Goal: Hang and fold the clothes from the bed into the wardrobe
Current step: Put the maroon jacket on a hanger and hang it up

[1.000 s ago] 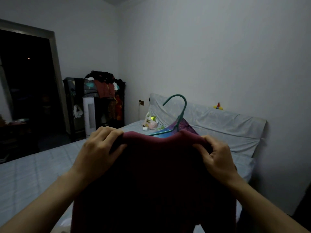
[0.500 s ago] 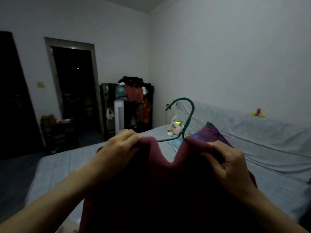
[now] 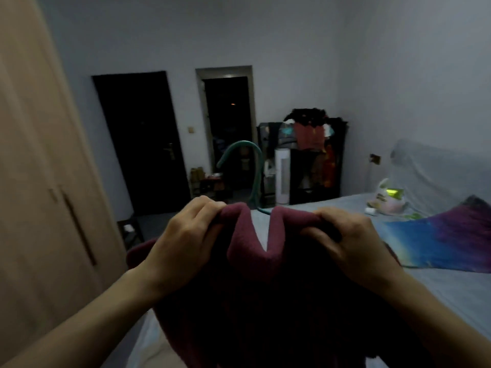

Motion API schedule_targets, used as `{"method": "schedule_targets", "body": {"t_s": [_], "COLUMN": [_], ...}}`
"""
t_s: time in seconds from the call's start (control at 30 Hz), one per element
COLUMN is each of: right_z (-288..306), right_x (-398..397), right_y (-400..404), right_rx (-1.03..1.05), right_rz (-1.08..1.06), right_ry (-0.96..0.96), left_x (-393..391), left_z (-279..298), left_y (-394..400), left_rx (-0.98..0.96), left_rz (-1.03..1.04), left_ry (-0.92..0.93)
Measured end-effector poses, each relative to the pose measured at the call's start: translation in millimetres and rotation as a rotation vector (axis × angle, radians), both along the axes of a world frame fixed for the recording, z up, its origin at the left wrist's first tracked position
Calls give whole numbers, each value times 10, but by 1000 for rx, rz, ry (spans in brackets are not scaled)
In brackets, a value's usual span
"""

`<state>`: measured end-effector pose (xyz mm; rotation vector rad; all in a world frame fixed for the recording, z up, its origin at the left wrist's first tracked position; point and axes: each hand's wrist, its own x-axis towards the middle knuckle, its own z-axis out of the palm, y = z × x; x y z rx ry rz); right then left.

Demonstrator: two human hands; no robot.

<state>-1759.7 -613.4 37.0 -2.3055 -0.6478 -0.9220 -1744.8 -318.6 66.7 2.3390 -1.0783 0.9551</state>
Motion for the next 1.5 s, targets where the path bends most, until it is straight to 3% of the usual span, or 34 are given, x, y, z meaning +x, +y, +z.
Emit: {"method": "schedule_targets", "body": {"t_s": [0.37, 0.6, 0.83, 1.13, 1.2, 1.33, 1.4, 1.5], "right_z": [735, 736, 772, 712, 646, 460, 368, 305], "right_x": [-341, -1320, -2112, -2543, -2575, -2708, -2816, -2998], "right_y": [2303, 4066, 5274, 6331, 6517, 6916, 7093, 7314], "right_rx": [-151, -132, -55, -299, -214, 20, 93, 180], "right_rz": [615, 740, 887, 1201, 1223, 1163, 1183, 1220], "right_ry": [101, 22, 90, 297, 281, 182, 227, 329], "left_x": [-1775, -3419, -4915, -5769, -5844, -5793, -5615, -5241], "left_z": [331, 239, 26, -204, -202, -47, 34, 50], "left_y": [2241, 3669, 4936, 5495, 5532, 5305, 4997, 4600], "left_rx": [-27, -62, -109, -139, -146, -294, -317, -569], "left_rz": [525, 793, 1072, 1247, 1329, 1681, 1649, 1498], "left_ry": [-117, -58, -19, -112, -116, -195, -249, -57]}}
